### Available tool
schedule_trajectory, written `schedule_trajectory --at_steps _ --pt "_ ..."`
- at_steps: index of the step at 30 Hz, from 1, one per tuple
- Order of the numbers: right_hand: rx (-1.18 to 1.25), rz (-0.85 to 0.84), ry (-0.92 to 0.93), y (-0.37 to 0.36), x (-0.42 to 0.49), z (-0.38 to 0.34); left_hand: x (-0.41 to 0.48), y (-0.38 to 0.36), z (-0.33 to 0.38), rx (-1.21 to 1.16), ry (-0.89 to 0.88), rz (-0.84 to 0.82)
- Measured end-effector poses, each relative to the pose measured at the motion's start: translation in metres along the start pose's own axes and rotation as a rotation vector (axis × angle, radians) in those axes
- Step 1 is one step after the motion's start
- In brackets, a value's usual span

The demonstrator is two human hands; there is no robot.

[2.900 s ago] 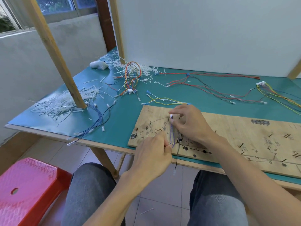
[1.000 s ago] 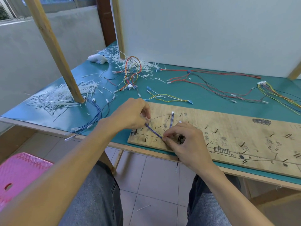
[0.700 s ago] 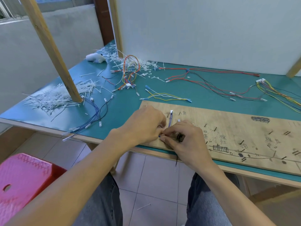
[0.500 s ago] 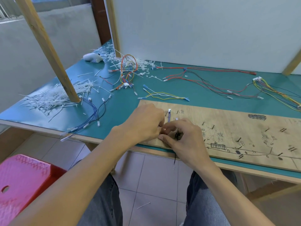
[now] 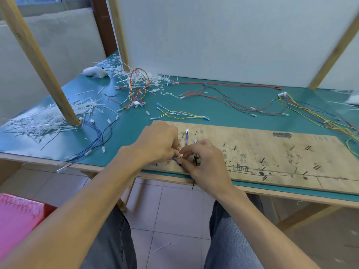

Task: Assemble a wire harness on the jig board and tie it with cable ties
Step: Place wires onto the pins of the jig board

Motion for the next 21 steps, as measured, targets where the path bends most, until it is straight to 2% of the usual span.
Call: schedule_trajectory --at_steps 3,6,11,14,16,21 --pt "-0.02 -0.053 0.024 0.006 0.004 -0.007 0.001 0.003 0.009 0.069 -0.025 0.042" --pt "0.021 0.056 0.038 0.034 0.016 -0.007 0.002 0.003 0.008 0.057 -0.016 0.037" --pt "0.244 0.104 -0.363 0.079 0.05 0.068 -0.001 0.002 0.006 0.018 0.007 -0.004" --pt "0.412 0.273 -0.668 0.079 0.049 0.113 0.002 0.003 0.009 0.031 0.003 -0.002" --pt "0.453 0.386 -0.779 0.075 0.044 0.13 0.003 0.002 0.009 0.032 0.004 -0.009" --pt "0.337 0.386 -0.686 0.066 0.044 0.134 0.003 0.0 0.006 0.01 0.001 -0.023"
Point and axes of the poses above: each hand's wrist, its own x-axis towards the middle knuckle, its own y-axis out of the back of the hand, z = x × y, the point moved 7 cm from there along x, towards the middle knuckle, and after that the axes turned 11 degrees about y, right-handed, at the moved point
